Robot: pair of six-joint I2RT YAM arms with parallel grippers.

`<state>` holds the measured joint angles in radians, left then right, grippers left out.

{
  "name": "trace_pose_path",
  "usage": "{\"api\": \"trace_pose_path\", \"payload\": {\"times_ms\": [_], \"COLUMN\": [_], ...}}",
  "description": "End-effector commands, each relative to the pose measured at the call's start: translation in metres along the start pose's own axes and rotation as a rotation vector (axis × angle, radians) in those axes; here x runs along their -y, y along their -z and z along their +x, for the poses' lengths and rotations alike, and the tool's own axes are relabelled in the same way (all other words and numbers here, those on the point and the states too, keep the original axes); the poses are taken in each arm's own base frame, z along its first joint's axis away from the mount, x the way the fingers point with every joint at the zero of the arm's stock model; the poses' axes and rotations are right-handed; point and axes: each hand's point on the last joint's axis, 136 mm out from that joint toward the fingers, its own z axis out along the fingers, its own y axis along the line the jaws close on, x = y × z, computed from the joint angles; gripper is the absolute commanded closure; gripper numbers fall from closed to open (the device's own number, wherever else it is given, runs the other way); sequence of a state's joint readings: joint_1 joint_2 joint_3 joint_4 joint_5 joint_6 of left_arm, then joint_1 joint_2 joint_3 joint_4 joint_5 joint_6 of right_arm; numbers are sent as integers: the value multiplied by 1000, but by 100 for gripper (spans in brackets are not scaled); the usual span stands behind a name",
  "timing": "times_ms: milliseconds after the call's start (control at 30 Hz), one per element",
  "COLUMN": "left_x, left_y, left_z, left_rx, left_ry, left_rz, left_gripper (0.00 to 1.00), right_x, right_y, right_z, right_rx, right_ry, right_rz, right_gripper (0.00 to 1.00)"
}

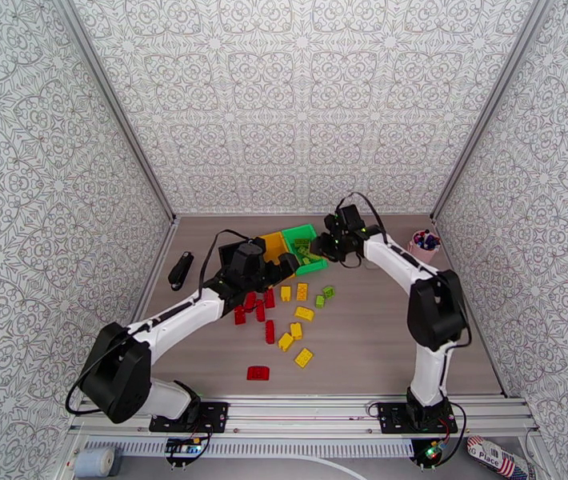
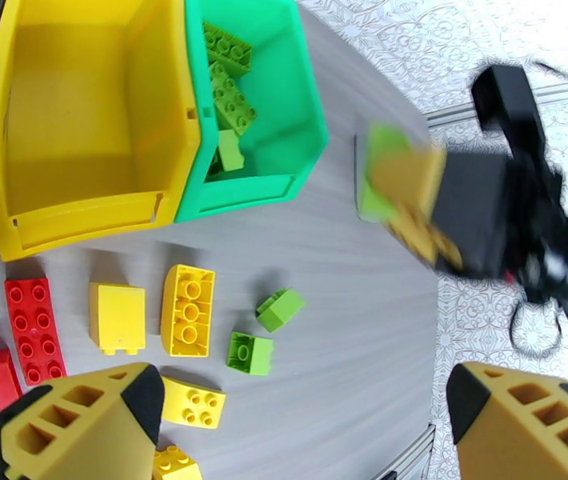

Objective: Sort the legos into containers by color

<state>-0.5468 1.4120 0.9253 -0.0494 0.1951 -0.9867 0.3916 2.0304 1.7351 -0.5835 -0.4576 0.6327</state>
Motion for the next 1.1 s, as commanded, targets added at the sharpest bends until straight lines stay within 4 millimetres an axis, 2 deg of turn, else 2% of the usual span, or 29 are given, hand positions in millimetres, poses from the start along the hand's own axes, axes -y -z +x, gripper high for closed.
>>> {"api": "trace_pose_path", "payload": {"times_ms": [0, 167, 333, 500, 700, 900, 1067], "left_x": [-11, -28, -42, -49, -53, -54, -56], "left_y": [16, 32, 42, 45, 47, 42, 39], "left_z": [0, 4, 8, 15, 24, 36, 45], "left_rx": [29, 54, 59, 42, 26, 5, -5], "left_ry": [-18, -31, -48, -84, -140, -184, -180], "left_rz": [-32, -93, -151, -203, -275, -325, -326], "left_gripper": [1, 1, 1, 1, 1, 1, 1], "right_x": [-11, -14, -9, 13, 45, 65, 72], "right_y": [-10, -8, 10, 29, 39, 34, 21], "right_z": [-13, -18, -5, 24, 65, 105, 132], "right_rx": [-16, -12, -9, -20, -63, -100, -142], "right_ry": [-37, -22, 19, 54, 50, 32, 35], "right_rz": [-39, -33, 5, 87, 167, 214, 237], "right_gripper": [47, 39, 38, 38, 38, 38, 38]}}
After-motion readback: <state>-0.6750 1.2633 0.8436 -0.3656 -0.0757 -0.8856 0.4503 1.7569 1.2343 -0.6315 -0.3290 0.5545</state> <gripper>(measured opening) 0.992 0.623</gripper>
